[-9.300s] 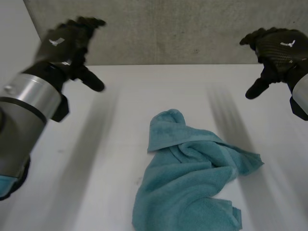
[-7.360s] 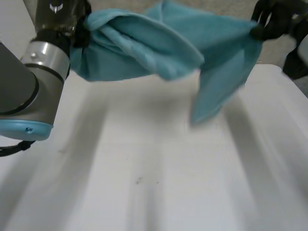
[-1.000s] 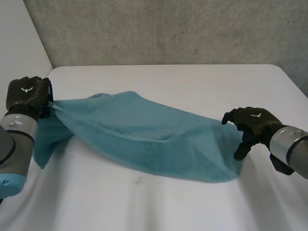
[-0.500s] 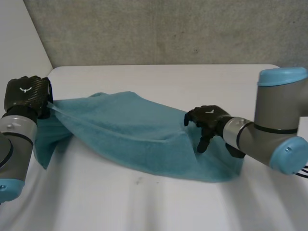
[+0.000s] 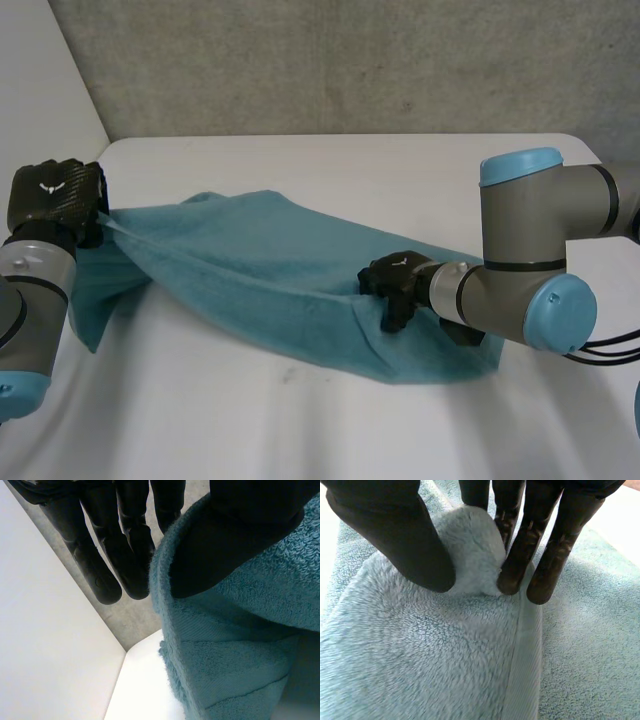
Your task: Fold the laundry
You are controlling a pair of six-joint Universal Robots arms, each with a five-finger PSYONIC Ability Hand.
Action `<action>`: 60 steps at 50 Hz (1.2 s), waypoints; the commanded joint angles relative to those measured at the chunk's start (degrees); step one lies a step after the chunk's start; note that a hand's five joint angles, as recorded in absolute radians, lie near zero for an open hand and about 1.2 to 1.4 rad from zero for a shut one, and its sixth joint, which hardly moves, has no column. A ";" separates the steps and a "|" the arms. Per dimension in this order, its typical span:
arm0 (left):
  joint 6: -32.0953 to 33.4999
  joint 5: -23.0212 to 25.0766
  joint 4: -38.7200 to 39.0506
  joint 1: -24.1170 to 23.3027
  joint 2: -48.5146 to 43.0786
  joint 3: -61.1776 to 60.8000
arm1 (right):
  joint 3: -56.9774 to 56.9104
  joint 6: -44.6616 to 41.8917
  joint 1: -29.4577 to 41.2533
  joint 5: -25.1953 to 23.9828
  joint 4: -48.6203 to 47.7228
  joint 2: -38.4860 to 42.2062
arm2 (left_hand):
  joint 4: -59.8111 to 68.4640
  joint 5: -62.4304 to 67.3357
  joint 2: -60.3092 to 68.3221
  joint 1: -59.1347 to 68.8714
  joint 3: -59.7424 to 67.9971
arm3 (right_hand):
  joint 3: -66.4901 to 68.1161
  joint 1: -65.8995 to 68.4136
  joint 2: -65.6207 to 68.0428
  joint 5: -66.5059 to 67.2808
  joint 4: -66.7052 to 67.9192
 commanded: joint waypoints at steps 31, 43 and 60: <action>6.92 3.87 -7.56 -3.14 -8.97 1.22 | 29.58 -27.70 -9.71 20.74 -4.74 -32.83 | 10.28 10.71 10.23 11.68 10.40 | 15.55 25.14 15.39 16.40 15.27; 14.85 3.87 -3.78 -3.41 -18.49 12.83 | 12.14 -25.16 -8.04 23.63 -16.34 -17.99 | 10.28 10.71 10.23 11.68 10.40 | 15.55 25.14 15.39 16.40 15.27; 9.13 9.32 11.43 -3.93 -16.73 49.21 | -13.09 -24.28 -7.78 28.47 -44.74 -22.79 | 10.28 10.71 10.23 11.68 10.40 | 15.55 25.14 15.39 16.40 15.27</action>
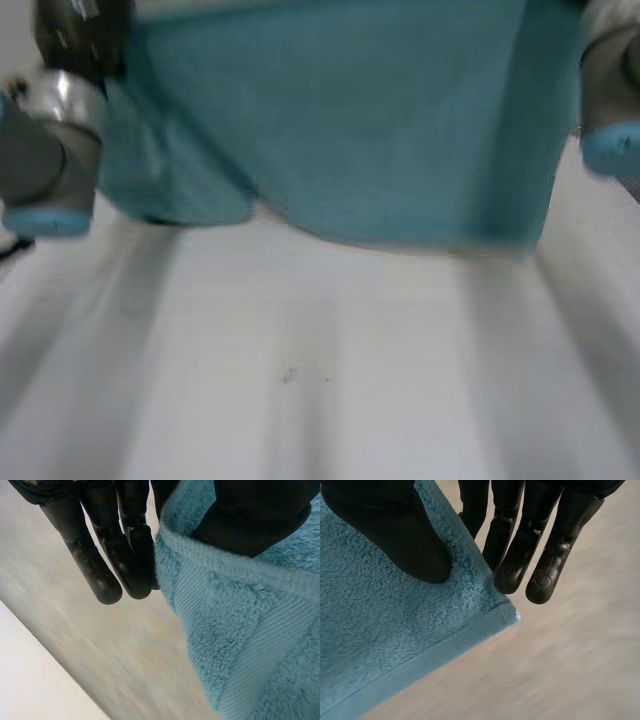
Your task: Fold the laundry
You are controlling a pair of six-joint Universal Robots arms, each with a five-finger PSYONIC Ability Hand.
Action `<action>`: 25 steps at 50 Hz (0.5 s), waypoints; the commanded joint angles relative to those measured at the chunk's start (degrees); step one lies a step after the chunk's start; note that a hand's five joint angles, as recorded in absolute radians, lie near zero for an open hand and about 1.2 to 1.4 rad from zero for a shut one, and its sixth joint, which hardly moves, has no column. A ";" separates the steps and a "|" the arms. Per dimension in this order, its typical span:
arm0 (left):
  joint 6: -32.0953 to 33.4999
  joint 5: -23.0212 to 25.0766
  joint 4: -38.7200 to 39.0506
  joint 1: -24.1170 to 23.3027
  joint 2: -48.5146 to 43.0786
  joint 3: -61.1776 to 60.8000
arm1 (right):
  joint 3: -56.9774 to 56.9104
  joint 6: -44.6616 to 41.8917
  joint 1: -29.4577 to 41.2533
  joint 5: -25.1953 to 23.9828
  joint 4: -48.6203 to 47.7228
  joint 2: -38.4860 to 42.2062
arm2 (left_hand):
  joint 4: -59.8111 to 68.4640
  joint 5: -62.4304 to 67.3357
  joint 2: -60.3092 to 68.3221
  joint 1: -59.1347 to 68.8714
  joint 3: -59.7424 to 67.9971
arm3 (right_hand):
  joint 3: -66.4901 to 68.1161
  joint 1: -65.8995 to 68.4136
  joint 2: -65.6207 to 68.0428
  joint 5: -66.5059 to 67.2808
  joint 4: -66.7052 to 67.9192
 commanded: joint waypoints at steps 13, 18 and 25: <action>-11.71 2.65 -3.11 3.38 3.32 -10.11 | 37.09 1.63 -0.25 -1.34 -8.35 -12.03 | 10.26 10.71 10.20 11.65 10.28 | 12.14 24.22 12.67 13.63 11.70; -11.27 2.82 -2.59 3.38 2.18 -24.76 | 45.74 4.01 -0.51 -3.19 -8.26 -11.86 | 10.26 10.71 10.20 11.65 10.28 | 12.14 24.22 12.67 13.63 11.70; -9.95 2.74 -3.02 3.12 -1.60 -33.04 | 54.08 11.11 -0.86 -6.34 -8.09 -8.53 | 10.26 10.71 10.20 11.65 10.28 | 12.14 24.22 12.67 13.63 11.70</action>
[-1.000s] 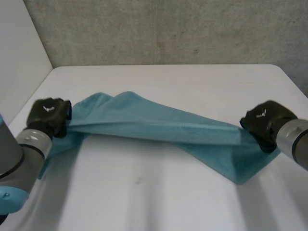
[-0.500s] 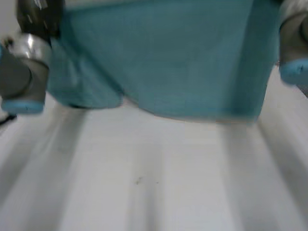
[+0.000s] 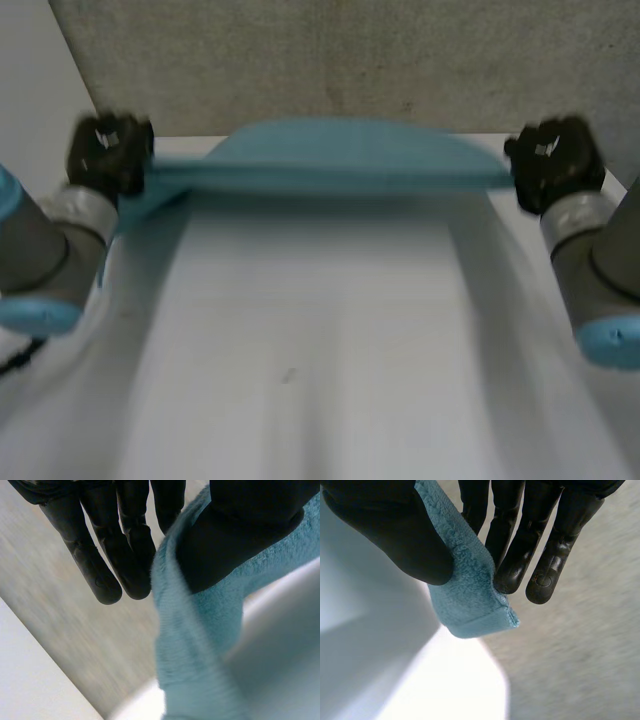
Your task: Fold the laundry
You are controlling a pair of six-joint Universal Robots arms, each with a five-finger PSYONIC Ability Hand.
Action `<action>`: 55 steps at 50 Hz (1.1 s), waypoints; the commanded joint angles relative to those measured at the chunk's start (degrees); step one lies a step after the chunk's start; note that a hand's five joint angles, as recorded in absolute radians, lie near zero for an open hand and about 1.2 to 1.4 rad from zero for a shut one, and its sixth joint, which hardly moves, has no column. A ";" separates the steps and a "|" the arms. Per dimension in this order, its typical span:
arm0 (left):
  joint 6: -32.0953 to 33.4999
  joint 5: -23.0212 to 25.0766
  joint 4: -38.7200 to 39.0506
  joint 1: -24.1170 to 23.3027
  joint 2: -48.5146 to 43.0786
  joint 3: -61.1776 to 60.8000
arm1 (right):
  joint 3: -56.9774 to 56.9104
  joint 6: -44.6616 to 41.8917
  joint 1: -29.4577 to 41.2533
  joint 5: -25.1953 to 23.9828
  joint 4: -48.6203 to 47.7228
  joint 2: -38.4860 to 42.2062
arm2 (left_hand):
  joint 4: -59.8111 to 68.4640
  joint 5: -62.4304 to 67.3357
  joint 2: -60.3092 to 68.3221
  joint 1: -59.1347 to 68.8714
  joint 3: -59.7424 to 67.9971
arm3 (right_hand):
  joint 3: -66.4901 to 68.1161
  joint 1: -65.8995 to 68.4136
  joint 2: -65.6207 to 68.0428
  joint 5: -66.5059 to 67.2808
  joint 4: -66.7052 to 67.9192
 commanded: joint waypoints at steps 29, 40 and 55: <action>8.54 -1.02 0.75 3.22 -8.50 -10.29 | 14.09 8.75 -10.89 -8.71 2.51 -5.08 | -24.21 -23.92 -24.27 -23.12 -24.19 | 11.86 24.22 12.67 13.18 11.70; 8.72 -5.06 0.05 6.47 -6.66 -11.34 | 13.38 8.67 -13.97 -8.98 2.42 -5.08 | -23.54 -23.25 -23.60 -22.45 -23.52 | 11.86 24.22 12.67 13.18 11.70; 8.72 -5.15 -1.00 6.65 5.74 -18.73 | 12.07 4.81 -14.23 -9.24 12.05 -5.00 | 10.26 10.54 10.19 11.34 10.28 | 11.86 24.22 12.67 13.18 11.70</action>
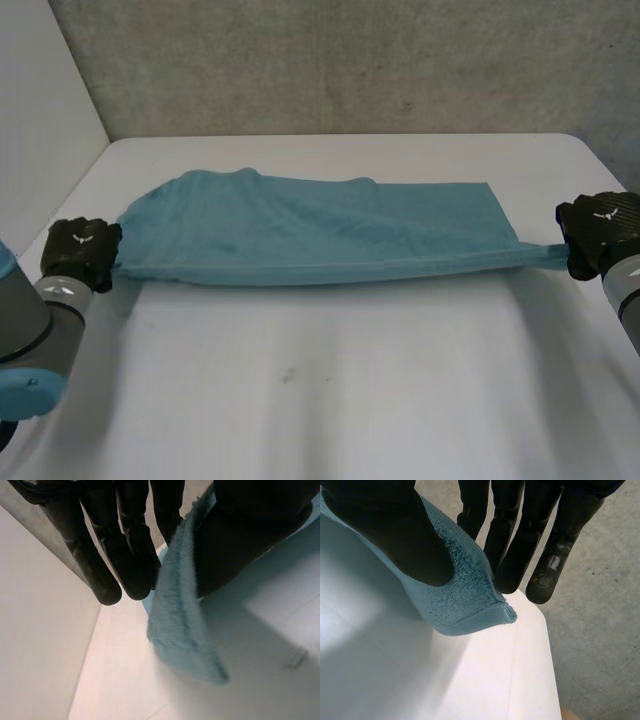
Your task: Fold the laundry
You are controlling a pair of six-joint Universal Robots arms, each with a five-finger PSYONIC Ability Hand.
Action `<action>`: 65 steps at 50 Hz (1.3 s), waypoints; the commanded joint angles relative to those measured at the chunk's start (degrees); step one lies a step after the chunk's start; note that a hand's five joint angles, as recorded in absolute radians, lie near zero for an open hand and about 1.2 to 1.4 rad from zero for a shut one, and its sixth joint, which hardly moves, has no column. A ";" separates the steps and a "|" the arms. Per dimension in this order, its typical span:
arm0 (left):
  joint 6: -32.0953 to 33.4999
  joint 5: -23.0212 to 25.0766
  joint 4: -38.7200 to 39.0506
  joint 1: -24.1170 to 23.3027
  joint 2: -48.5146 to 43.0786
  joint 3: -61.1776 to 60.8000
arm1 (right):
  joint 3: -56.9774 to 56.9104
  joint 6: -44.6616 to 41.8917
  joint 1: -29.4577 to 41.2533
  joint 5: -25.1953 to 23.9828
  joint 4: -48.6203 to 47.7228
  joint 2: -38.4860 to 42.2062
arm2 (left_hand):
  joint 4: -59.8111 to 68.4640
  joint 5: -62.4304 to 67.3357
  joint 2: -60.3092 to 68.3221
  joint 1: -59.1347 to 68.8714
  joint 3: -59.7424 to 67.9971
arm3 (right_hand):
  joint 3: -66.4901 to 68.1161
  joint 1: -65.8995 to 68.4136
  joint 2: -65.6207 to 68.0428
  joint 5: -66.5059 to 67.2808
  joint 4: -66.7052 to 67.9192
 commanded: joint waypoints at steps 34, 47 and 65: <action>13.91 9.01 -17.38 0.39 3.12 7.12 | -14.60 -24.71 -3.20 -6.64 26.50 6.38 | 12.70 13.27 12.49 14.41 12.55 | 11.71 24.22 12.67 13.18 11.69; 14.00 5.06 -10.59 -3.83 -19.77 32.99 | -33.24 -23.38 1.57 2.88 12.26 28.89 | 12.70 13.27 12.49 14.41 12.55 | 11.71 24.22 12.67 13.18 11.69; 21.54 5.23 -9.71 -7.43 -26.98 39.86 | -41.00 -20.65 4.56 4.28 1.26 38.32 | -57.30 -56.73 -57.51 -55.59 -57.45 | -58.29 -45.78 -57.33 -56.82 -58.31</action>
